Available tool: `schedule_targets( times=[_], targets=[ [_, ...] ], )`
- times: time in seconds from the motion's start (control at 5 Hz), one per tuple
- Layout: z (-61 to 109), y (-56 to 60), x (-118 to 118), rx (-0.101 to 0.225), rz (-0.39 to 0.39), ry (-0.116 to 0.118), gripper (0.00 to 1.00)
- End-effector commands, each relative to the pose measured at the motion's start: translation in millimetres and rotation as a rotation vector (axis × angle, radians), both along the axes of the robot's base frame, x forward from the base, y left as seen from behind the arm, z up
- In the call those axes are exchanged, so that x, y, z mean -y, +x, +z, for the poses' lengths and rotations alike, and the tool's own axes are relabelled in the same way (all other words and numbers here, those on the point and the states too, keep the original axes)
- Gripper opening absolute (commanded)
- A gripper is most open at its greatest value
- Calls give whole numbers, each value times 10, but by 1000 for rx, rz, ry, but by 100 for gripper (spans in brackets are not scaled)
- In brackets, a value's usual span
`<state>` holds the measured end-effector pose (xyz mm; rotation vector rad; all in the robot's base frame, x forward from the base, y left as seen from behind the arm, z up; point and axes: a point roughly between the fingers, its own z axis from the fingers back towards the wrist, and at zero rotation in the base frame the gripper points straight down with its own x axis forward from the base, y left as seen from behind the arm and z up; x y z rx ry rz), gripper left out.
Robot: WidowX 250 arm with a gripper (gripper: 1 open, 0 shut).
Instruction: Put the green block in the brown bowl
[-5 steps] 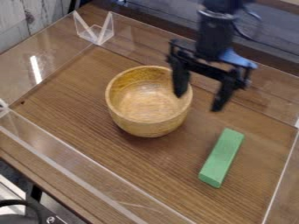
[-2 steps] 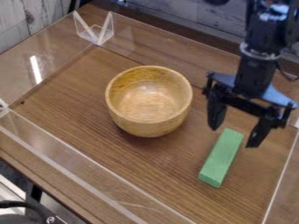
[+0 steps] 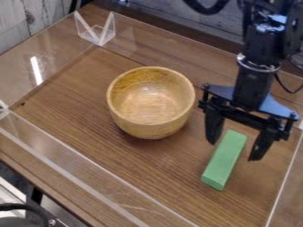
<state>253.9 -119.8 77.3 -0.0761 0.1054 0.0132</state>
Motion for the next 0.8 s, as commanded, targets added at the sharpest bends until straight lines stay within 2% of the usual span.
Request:
schedule_targets(
  times=[0.0,0.4,0.6],
  targets=[
    [136,140,114,67,46,-29,100],
    [-101,78,93,58,128,-18,100],
    [-192,78,77,66,100,-14,100]
  ],
)
